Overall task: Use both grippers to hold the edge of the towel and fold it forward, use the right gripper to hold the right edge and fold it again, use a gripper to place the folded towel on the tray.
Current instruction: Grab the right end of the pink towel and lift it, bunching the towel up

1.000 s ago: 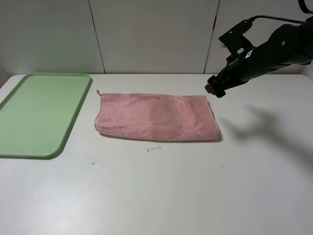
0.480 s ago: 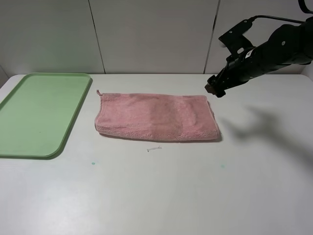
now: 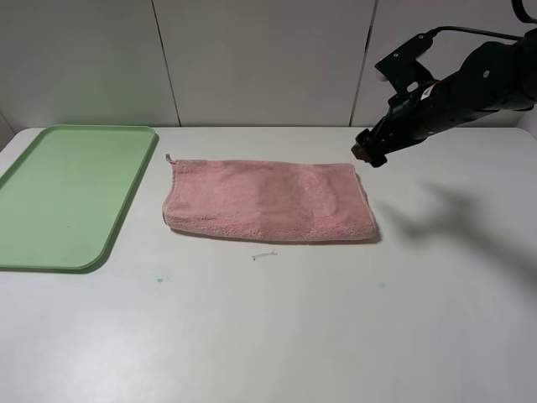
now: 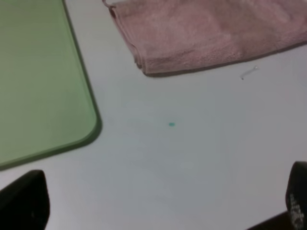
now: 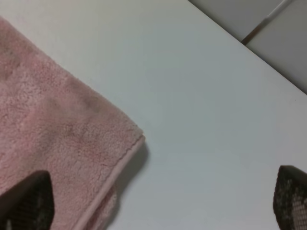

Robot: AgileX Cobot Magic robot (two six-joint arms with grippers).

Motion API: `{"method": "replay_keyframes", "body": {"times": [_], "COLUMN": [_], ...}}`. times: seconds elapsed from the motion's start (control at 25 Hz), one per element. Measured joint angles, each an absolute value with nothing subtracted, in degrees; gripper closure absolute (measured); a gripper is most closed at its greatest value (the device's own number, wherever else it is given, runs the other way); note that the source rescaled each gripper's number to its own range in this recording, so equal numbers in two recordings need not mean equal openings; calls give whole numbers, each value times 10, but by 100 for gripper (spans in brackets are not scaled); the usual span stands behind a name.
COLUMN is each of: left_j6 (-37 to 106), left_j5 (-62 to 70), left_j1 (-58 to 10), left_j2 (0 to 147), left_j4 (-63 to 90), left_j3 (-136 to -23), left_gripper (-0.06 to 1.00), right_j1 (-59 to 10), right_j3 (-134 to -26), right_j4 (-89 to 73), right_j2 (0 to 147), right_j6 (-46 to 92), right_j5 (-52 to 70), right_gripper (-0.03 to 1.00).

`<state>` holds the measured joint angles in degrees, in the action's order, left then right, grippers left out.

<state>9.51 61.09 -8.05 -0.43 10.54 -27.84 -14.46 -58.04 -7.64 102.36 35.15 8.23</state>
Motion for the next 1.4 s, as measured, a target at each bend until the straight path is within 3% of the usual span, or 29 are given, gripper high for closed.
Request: {"method": "replay_keyframes", "body": {"times": [0.72, 1.4], "left_j6": [51, 51], "left_j5": [611, 611], "left_j1": [-79, -79], "left_j2": [-4, -4], "left_j4": [57, 57], "left_j3": [-278, -278], "left_gripper": [-4, -4], "right_j1": [-145, -145], "right_j3": [-580, -580], "right_j4": [-77, -77], "right_j2": [1024, 1024], "right_j6": [279, 69], "right_j5": [95, 155], "right_gripper": [-3, -3]}}
